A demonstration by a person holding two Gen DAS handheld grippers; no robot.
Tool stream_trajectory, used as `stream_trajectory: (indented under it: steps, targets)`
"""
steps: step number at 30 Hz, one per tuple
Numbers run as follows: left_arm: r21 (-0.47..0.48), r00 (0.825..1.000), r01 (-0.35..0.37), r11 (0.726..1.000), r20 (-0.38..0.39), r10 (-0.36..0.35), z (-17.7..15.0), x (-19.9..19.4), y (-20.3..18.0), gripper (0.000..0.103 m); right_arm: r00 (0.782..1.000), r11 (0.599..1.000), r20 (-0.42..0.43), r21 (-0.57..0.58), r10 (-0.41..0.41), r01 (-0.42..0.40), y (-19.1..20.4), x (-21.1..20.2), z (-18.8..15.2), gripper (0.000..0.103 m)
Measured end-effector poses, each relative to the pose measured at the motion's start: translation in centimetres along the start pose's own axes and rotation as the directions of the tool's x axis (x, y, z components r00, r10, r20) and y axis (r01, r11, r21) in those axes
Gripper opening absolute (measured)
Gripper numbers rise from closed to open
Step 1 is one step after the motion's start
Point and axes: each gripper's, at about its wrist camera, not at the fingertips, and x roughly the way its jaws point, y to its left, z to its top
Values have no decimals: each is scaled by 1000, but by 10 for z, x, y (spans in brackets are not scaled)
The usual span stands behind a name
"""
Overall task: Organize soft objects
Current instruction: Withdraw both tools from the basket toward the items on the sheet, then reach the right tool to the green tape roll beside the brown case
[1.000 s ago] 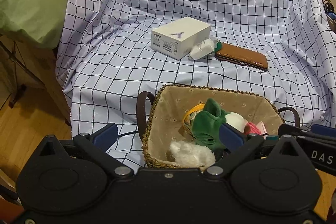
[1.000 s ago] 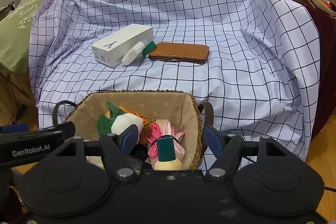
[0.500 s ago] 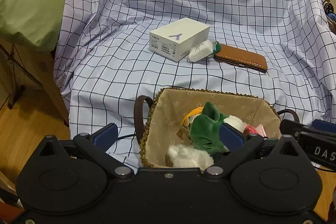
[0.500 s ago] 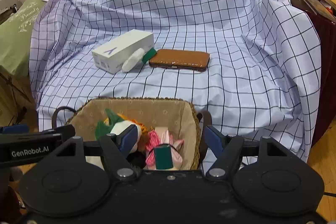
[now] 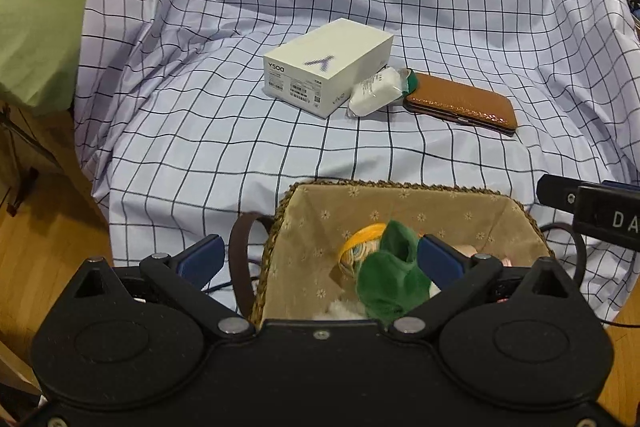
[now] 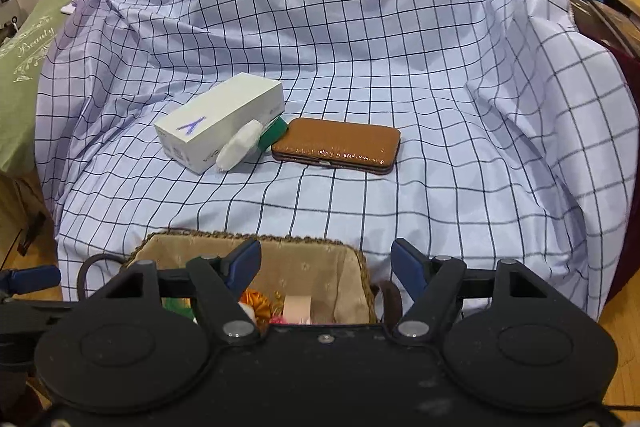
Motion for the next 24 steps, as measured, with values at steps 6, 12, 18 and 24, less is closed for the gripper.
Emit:
stream_trajectory:
  steps: [6,12,18,24]
  targets:
    - [-2,999,2,1000,-34,-2,21,23,4,99,999,1000,-32,-22,-12,11,2,32,21,72]
    - [-11,996,14,1000,-87,-15,40,53,6,99,998,999,-51,-40,-25,23,7,70,46,72]
    - [-22,992,33,999,-123,-36,52,77,11,99,998,998,-49,-59,-34,31,16,107,72,72]
    - [-39,985,42,998,-167,-48,56,99,16,99,999,996,-25,-83,-33,31,31,140,100,72]
